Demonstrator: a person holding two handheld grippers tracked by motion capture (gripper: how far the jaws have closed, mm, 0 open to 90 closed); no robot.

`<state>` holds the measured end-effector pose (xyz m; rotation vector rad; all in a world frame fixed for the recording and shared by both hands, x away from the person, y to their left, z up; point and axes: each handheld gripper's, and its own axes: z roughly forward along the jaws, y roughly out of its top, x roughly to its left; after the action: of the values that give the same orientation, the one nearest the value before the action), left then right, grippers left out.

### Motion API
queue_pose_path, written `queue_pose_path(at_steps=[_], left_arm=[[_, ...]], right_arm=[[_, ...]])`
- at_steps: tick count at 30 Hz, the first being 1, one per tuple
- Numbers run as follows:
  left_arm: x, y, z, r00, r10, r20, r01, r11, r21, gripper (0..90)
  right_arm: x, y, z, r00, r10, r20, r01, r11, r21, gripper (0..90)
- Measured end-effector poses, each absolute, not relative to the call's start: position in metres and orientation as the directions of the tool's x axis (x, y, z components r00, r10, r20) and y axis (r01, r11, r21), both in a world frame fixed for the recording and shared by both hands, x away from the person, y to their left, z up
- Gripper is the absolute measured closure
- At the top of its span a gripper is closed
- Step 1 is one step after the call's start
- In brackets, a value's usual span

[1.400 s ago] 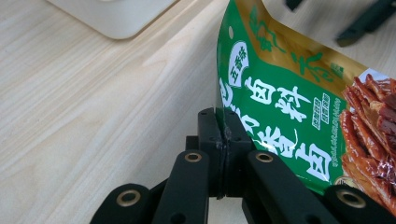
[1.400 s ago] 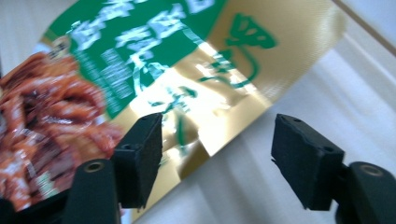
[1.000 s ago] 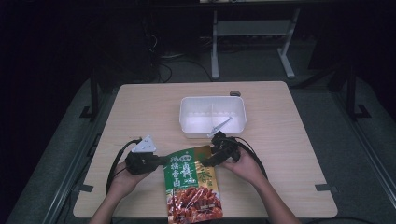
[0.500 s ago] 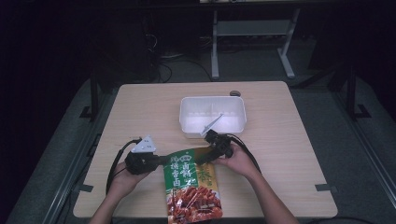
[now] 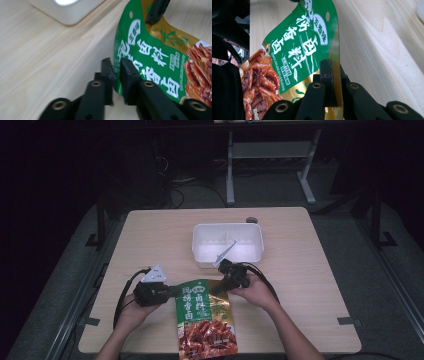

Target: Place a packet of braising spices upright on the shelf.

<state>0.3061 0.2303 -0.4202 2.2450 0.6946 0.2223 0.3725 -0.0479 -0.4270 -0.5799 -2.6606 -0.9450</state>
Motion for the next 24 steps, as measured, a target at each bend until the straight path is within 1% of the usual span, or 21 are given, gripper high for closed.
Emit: queue_pose_path(at_steps=[3, 4, 5, 9, 17, 21, 24], left_arm=[[0.305, 0.236, -0.421, 0.83, 0.557, -0.046, 0.417, -0.563, 0.714, 71.0], [0.305, 0.239, -0.421, 0.826, 0.562, -0.045, 0.418, -0.556, 0.718, 66.8], [0.304, 0.241, -0.42, 0.82, 0.57, -0.044, 0.42, -0.549, 0.723, 66.8], [0.303, 0.254, -0.422, 0.797, 0.602, -0.052, 0.445, -0.526, 0.724, 60.6], [0.304, 0.262, -0.426, 0.773, 0.633, -0.049, 0.471, -0.521, 0.712, 52.7], [0.305, 0.264, -0.428, 0.759, 0.65, -0.046, 0.484, -0.515, 0.707, 45.9], [0.306, 0.265, -0.429, 0.752, 0.658, -0.048, 0.49, -0.508, 0.708, 44.3]], right_arm=[[0.37, -0.048, -0.423, -0.892, 0.282, 0.354, 0.441, 0.716, 0.541, 89.8], [0.369, -0.049, -0.421, -0.892, 0.285, 0.352, 0.441, 0.718, 0.538, 89.9], [0.369, -0.049, -0.421, -0.892, 0.285, 0.352, 0.441, 0.718, 0.538, 89.9], [0.366, -0.054, -0.416, -0.884, 0.3, 0.358, 0.457, 0.715, 0.53, 89.9], [0.36, -0.06, -0.402, -0.889, 0.295, 0.35, 0.45, 0.703, 0.551, 89.8], [0.358, -0.066, -0.391, -0.891, 0.295, 0.346, 0.449, 0.697, 0.56, 89.8], [0.356, -0.068, -0.386, -0.891, 0.297, 0.343, 0.448, 0.694, 0.564, 89.9]])
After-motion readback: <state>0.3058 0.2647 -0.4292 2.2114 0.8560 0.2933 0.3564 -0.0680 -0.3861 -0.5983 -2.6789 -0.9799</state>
